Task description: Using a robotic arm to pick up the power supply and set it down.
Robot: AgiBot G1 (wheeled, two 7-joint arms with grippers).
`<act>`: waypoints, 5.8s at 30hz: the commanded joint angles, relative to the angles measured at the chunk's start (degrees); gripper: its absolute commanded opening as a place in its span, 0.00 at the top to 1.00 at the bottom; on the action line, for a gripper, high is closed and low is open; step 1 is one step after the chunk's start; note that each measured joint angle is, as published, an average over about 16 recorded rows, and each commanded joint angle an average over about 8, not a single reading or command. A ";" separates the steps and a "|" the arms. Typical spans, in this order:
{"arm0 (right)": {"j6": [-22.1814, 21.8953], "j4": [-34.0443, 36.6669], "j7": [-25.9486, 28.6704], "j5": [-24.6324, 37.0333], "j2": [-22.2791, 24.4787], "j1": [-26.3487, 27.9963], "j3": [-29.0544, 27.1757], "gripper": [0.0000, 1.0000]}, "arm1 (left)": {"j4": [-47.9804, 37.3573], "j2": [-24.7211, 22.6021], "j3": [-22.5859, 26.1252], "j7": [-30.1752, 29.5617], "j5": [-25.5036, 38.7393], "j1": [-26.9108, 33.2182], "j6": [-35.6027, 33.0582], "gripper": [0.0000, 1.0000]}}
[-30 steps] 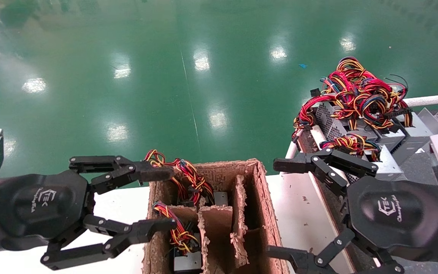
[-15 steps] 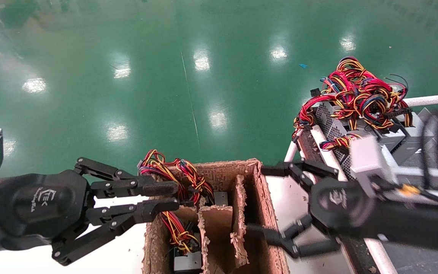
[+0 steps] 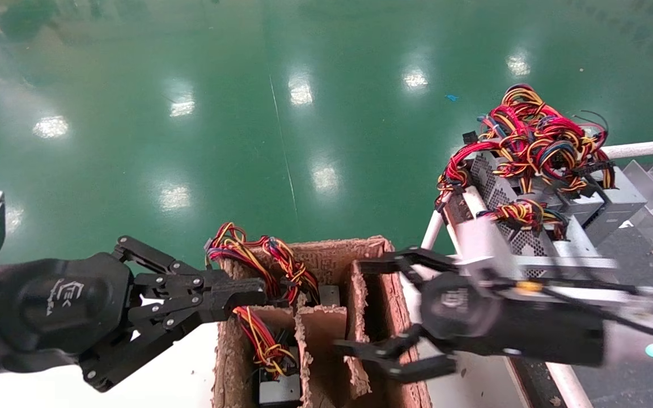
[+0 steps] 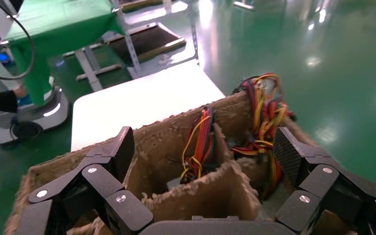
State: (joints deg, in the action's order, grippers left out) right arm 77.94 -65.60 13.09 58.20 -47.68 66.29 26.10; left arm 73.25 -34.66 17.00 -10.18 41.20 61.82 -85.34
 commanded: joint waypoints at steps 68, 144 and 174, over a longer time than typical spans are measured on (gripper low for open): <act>-5.88 25.30 -8.17 10.90 -23.46 5.85 8.87 1.00 | -0.02 0.07 0.20 0.10 -0.13 0.05 0.07 0.00; -8.94 15.93 -15.23 -13.48 29.09 -21.16 -30.30 1.00 | -0.02 0.16 0.40 0.20 -0.27 0.10 0.16 0.00; -10.29 17.64 -7.41 0.61 21.05 0.34 -16.22 0.00 | -0.02 0.19 0.47 0.24 -0.32 0.12 0.19 0.00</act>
State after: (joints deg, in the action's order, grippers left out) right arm 67.69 -48.22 5.75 58.33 -26.47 66.44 9.57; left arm 73.23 -34.47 17.48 -9.94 40.88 61.94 -85.15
